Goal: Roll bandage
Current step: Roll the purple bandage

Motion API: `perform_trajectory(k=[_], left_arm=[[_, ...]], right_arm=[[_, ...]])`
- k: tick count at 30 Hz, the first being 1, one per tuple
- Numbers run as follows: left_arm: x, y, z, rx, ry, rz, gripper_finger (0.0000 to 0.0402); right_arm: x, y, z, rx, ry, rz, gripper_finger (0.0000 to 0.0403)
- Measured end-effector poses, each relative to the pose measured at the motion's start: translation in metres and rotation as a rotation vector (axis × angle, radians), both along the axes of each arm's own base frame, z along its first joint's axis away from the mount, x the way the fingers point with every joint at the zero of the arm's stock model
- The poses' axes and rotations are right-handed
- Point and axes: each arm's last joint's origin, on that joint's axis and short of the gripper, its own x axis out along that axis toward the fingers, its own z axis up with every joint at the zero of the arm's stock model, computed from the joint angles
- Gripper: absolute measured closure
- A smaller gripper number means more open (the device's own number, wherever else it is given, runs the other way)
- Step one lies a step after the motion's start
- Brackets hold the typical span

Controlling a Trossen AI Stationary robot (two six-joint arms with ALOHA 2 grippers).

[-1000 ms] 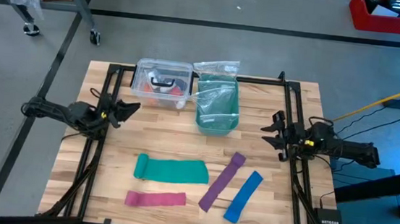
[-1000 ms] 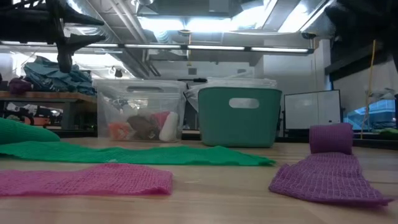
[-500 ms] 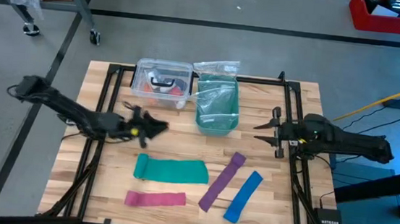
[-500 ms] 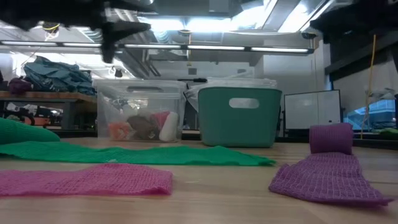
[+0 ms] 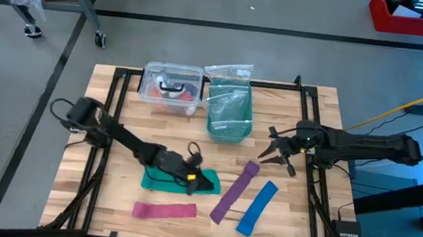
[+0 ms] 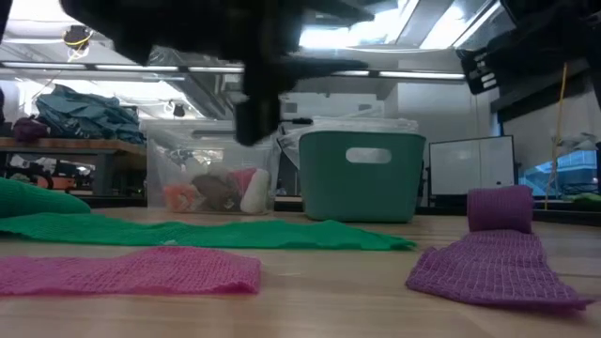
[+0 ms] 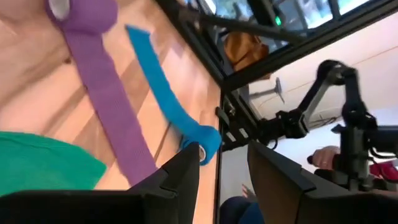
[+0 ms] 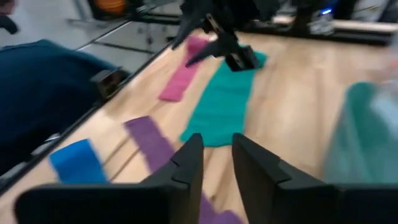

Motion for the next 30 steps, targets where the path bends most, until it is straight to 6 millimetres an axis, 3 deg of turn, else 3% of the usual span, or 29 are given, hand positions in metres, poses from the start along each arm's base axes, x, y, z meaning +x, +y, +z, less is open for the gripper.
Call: perform_trajectory(k=[5,9,13,18,24,30], left_arm=[[0.029,-0.015,0.008,0.2,-0.06,-0.078,0.0274],[0.042,-0.028,0.019,0.476,0.027,-0.152,0.0288],[0.046,-0.035,0.035,0.661,0.115,-0.19,0.0328],[0.049,-0.039,0.046,0.726,0.082,-0.211,0.0392],[0.051,-0.042,0.038,0.696,0.108,-0.206,0.0398],[0.058,-0.055,-0.002,0.646,0.18,-0.221,0.04]], right_arm=[[0.002,0.001,-0.005,0.017,0.042,0.033,0.0363],[0.002,0.0,-0.009,0.009,0.088,0.016,0.0392],[0.0,-0.001,-0.015,-0.016,0.15,-0.044,0.0394],[-0.003,-0.004,-0.021,-0.05,0.232,-0.124,0.0392],[-0.006,-0.005,-0.027,-0.056,0.309,-0.193,0.0395],[-0.006,-0.005,-0.026,-0.051,0.312,-0.213,0.0399]])
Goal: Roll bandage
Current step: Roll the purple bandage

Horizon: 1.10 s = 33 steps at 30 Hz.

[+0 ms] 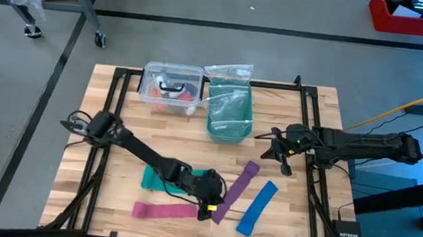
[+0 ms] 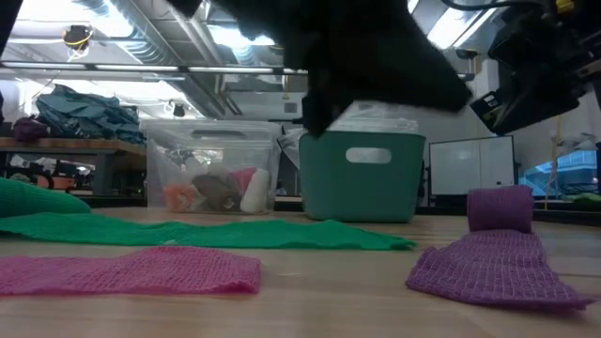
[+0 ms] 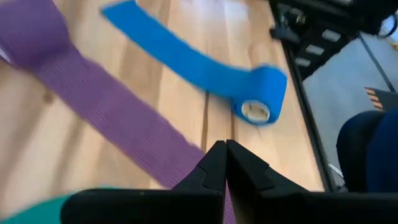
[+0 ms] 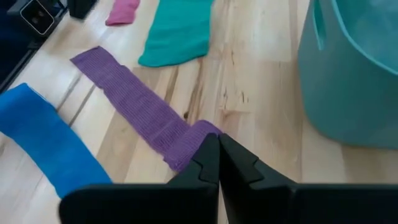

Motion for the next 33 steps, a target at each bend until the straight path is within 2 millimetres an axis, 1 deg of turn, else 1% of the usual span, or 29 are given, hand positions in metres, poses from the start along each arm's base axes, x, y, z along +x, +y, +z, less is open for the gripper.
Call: perform_trajectory(k=[4,9,14,20,22,29,33], left_arm=[[0.001,-0.009,-0.019,-0.036,0.049,0.015,0.0401],[0.003,-0.016,-0.03,-0.044,0.072,0.015,0.0401],[0.001,-0.016,-0.033,-0.041,0.103,0.024,0.0401],[0.0,-0.016,-0.034,-0.039,0.113,0.022,0.0401],[-0.001,-0.017,-0.035,-0.036,0.118,0.019,0.0401],[-0.006,-0.021,-0.039,-0.031,0.168,0.018,0.0402],[-0.006,-0.021,-0.038,-0.034,0.166,0.018,0.0401]], right_arm=[[0.0,0.0,0.0,0.006,0.002,-0.013,0.0397],[0.001,-0.001,-0.001,0.027,0.024,-0.087,0.04],[0.006,0.003,-0.009,0.062,0.099,-0.12,0.0401],[0.015,0.019,-0.025,-0.017,0.21,-0.111,0.0401],[0.019,0.023,-0.029,-0.039,0.221,-0.112,0.0401],[0.029,0.033,-0.046,-0.075,0.297,-0.121,0.0401],[0.033,0.034,-0.052,-0.087,0.315,-0.122,0.0401]])
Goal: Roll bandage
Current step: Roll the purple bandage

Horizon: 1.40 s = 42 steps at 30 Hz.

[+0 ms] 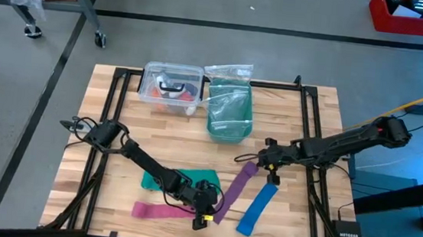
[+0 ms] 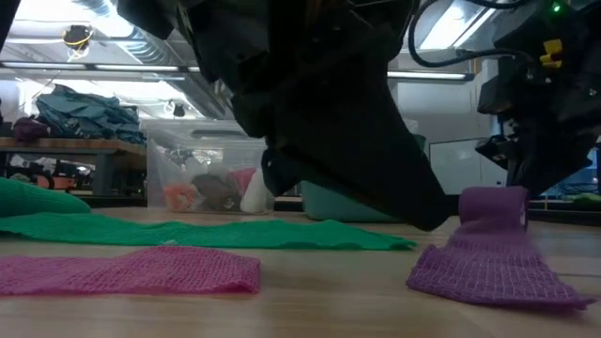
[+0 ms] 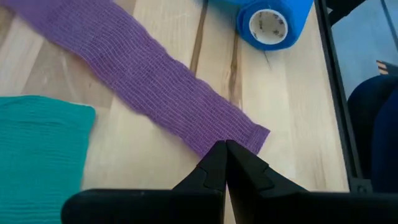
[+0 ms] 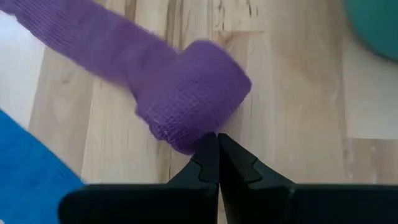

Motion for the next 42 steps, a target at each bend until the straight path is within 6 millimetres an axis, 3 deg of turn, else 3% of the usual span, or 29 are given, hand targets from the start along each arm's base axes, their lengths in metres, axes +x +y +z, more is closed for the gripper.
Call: perform_trajectory(k=[9,21,31,38,42], left_arm=[[0.003,-0.002,-0.024,-0.048,0.053,0.039,0.0401],[0.003,-0.002,-0.026,-0.062,0.068,0.051,0.0401],[0.003,-0.002,-0.027,-0.091,0.083,0.066,0.0401],[0.002,-0.005,-0.027,-0.094,0.076,0.061,0.0401],[0.002,-0.005,-0.027,-0.095,0.075,0.059,0.0401]], right_arm=[[0.004,0.001,0.001,0.014,-0.034,0.003,0.0401],[0.011,0.005,0.007,0.155,-0.108,0.012,0.0401],[0.013,0.035,0.01,0.23,-0.171,0.085,0.0401],[0.027,0.042,0.046,0.158,-0.41,0.112,0.0401],[0.028,0.04,0.067,0.007,-0.363,0.126,0.0401]])
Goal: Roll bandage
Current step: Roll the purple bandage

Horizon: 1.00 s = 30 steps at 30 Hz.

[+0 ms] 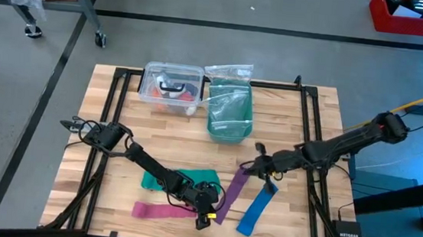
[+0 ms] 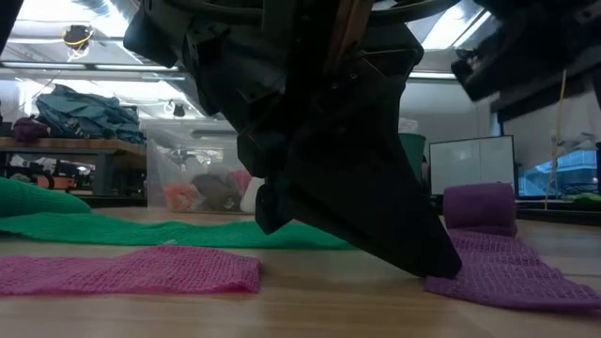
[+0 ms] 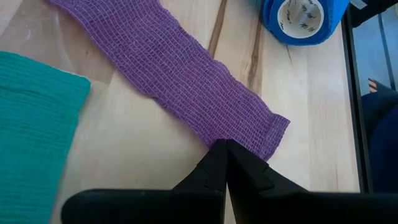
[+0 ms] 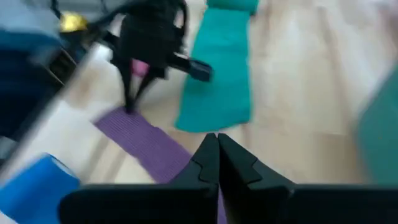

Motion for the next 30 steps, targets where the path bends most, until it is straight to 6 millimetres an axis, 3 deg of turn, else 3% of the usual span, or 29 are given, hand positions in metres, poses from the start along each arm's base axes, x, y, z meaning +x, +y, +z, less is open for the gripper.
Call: perform_trajectory(k=[6,15,20,30], left_arm=[[0.0,0.0,0.0,0.003,-0.002,-0.004,0.0401],[0.0,0.0,0.0,0.001,-0.002,-0.004,0.0401],[0.0,0.0,0.0,-0.001,-0.005,-0.005,0.0401],[0.002,-0.001,0.002,-0.016,-0.036,-0.008,0.0401]], right_arm=[[-0.014,-0.012,0.001,-0.241,0.255,-0.179,0.0401],[-0.02,-0.014,-0.014,-0.17,0.304,-0.24,0.0401],[-0.012,-0.01,-0.019,-0.122,0.266,-0.22,0.0401],[0.007,0.0,-0.057,-0.137,0.419,-0.161,0.0401]])
